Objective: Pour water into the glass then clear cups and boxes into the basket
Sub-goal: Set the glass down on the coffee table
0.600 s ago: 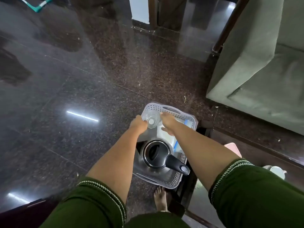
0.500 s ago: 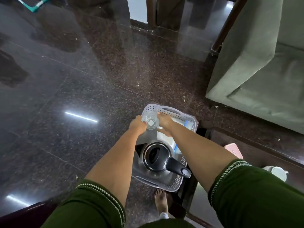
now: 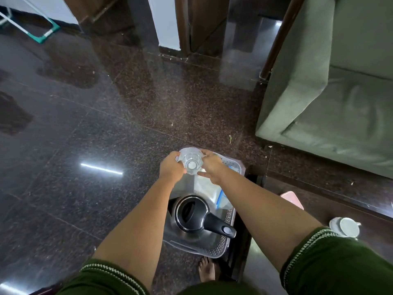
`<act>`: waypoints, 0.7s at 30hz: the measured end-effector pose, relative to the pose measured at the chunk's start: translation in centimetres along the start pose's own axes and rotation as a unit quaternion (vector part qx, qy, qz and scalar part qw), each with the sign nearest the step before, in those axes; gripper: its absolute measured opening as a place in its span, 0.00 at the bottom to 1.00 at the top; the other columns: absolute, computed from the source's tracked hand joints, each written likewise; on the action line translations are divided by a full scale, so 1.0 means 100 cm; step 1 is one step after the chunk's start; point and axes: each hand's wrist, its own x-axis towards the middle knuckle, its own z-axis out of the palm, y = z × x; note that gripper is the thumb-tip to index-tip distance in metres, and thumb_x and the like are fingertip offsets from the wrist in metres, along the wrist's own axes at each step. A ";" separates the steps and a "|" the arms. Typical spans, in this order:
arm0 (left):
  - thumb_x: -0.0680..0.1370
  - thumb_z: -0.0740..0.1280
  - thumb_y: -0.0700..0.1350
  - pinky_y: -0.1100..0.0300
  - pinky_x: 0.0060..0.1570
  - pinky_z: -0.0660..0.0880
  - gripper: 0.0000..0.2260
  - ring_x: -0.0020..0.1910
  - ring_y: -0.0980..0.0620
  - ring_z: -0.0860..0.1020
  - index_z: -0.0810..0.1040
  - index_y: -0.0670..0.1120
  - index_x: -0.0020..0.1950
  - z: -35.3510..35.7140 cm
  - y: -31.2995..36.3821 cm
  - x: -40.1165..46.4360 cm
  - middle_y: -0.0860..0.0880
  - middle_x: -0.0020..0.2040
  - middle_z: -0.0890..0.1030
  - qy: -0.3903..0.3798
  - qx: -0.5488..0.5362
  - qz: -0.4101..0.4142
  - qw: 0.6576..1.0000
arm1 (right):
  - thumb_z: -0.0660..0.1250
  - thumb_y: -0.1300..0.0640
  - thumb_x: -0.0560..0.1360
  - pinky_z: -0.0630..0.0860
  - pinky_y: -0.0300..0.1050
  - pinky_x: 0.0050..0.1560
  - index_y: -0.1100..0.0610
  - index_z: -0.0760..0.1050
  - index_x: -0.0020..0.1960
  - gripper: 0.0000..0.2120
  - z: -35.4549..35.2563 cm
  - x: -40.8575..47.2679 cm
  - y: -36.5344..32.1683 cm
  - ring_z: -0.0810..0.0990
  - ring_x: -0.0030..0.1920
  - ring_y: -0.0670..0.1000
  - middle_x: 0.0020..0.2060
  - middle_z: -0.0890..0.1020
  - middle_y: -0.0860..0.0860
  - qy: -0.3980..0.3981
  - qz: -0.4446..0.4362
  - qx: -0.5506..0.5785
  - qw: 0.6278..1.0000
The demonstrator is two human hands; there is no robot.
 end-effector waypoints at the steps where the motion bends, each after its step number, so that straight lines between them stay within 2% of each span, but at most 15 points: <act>1: 0.73 0.66 0.37 0.52 0.48 0.75 0.12 0.49 0.45 0.79 0.76 0.46 0.56 -0.001 0.009 -0.006 0.46 0.51 0.82 0.009 0.003 0.012 1.000 | 0.59 0.60 0.78 0.81 0.45 0.39 0.45 0.72 0.65 0.18 -0.004 -0.008 -0.004 0.79 0.49 0.49 0.57 0.80 0.48 0.005 -0.011 0.001 1.000; 3: 0.73 0.63 0.39 0.46 0.49 0.79 0.08 0.47 0.44 0.81 0.77 0.49 0.50 -0.001 0.028 -0.017 0.46 0.49 0.83 0.021 -0.026 0.029 0.999 | 0.57 0.60 0.78 0.81 0.51 0.48 0.44 0.72 0.63 0.18 -0.015 -0.030 -0.013 0.77 0.44 0.47 0.51 0.79 0.46 0.026 -0.044 0.008 0.999; 6: 0.73 0.62 0.41 0.45 0.48 0.80 0.08 0.45 0.45 0.82 0.77 0.50 0.46 0.003 0.054 -0.046 0.47 0.45 0.83 0.035 -0.061 0.052 0.996 | 0.58 0.63 0.77 0.80 0.48 0.43 0.46 0.74 0.58 0.16 -0.038 -0.066 -0.024 0.81 0.48 0.51 0.51 0.82 0.49 0.029 -0.078 0.052 0.995; 9: 0.74 0.63 0.39 0.53 0.42 0.79 0.09 0.45 0.46 0.81 0.79 0.48 0.51 0.013 0.071 -0.085 0.47 0.44 0.83 0.053 -0.060 0.074 0.994 | 0.60 0.61 0.78 0.82 0.50 0.47 0.48 0.75 0.61 0.15 -0.068 -0.097 -0.020 0.80 0.57 0.55 0.57 0.81 0.51 0.025 -0.095 0.062 0.993; 11: 0.75 0.63 0.38 0.59 0.35 0.74 0.10 0.42 0.49 0.80 0.78 0.46 0.54 0.023 0.082 -0.111 0.50 0.40 0.81 0.055 -0.062 0.084 0.993 | 0.61 0.61 0.78 0.81 0.52 0.53 0.48 0.74 0.64 0.17 -0.091 -0.117 -0.013 0.79 0.54 0.53 0.56 0.80 0.50 0.028 -0.122 0.034 0.992; 13: 0.77 0.63 0.38 0.59 0.33 0.74 0.09 0.38 0.52 0.81 0.77 0.46 0.55 0.037 0.097 -0.139 0.51 0.40 0.80 0.037 -0.076 0.098 0.992 | 0.60 0.63 0.78 0.79 0.54 0.57 0.50 0.74 0.64 0.17 -0.117 -0.138 -0.004 0.80 0.49 0.52 0.52 0.80 0.50 0.036 -0.146 0.044 0.988; 15: 0.78 0.61 0.38 0.58 0.32 0.74 0.07 0.36 0.53 0.82 0.76 0.46 0.53 0.052 0.112 -0.168 0.48 0.42 0.81 0.011 -0.071 0.122 0.990 | 0.60 0.64 0.78 0.79 0.53 0.53 0.50 0.77 0.60 0.16 -0.144 -0.160 0.007 0.81 0.44 0.51 0.49 0.83 0.51 0.052 -0.142 0.082 0.985; 16: 0.78 0.61 0.38 0.59 0.31 0.73 0.07 0.37 0.52 0.82 0.76 0.46 0.52 0.062 0.118 -0.182 0.47 0.42 0.81 0.000 -0.066 0.132 0.989 | 0.60 0.64 0.77 0.79 0.53 0.53 0.51 0.77 0.61 0.16 -0.159 -0.172 0.012 0.81 0.44 0.52 0.49 0.84 0.52 0.064 -0.144 0.094 0.983; 18: 0.76 0.61 0.39 0.58 0.35 0.73 0.08 0.42 0.48 0.82 0.77 0.47 0.52 0.084 0.130 -0.208 0.47 0.43 0.82 -0.010 -0.051 0.146 0.988 | 0.62 0.64 0.76 0.79 0.55 0.55 0.54 0.76 0.64 0.18 -0.190 -0.198 0.026 0.82 0.47 0.54 0.53 0.83 0.55 0.068 -0.155 0.106 0.980; 19: 0.75 0.62 0.40 0.58 0.38 0.73 0.09 0.44 0.48 0.81 0.78 0.47 0.53 0.096 0.135 -0.223 0.48 0.44 0.82 -0.010 -0.039 0.156 0.987 | 0.62 0.65 0.76 0.79 0.55 0.54 0.55 0.75 0.64 0.18 -0.205 -0.211 0.034 0.81 0.46 0.53 0.52 0.83 0.55 0.066 -0.160 0.111 0.979; 21: 0.75 0.63 0.40 0.60 0.41 0.70 0.10 0.45 0.49 0.79 0.78 0.47 0.54 0.120 0.144 -0.254 0.49 0.46 0.81 -0.009 -0.019 0.175 0.984 | 0.62 0.67 0.76 0.80 0.50 0.44 0.55 0.75 0.62 0.17 -0.234 -0.244 0.050 0.80 0.40 0.51 0.45 0.83 0.53 0.071 -0.164 0.125 0.976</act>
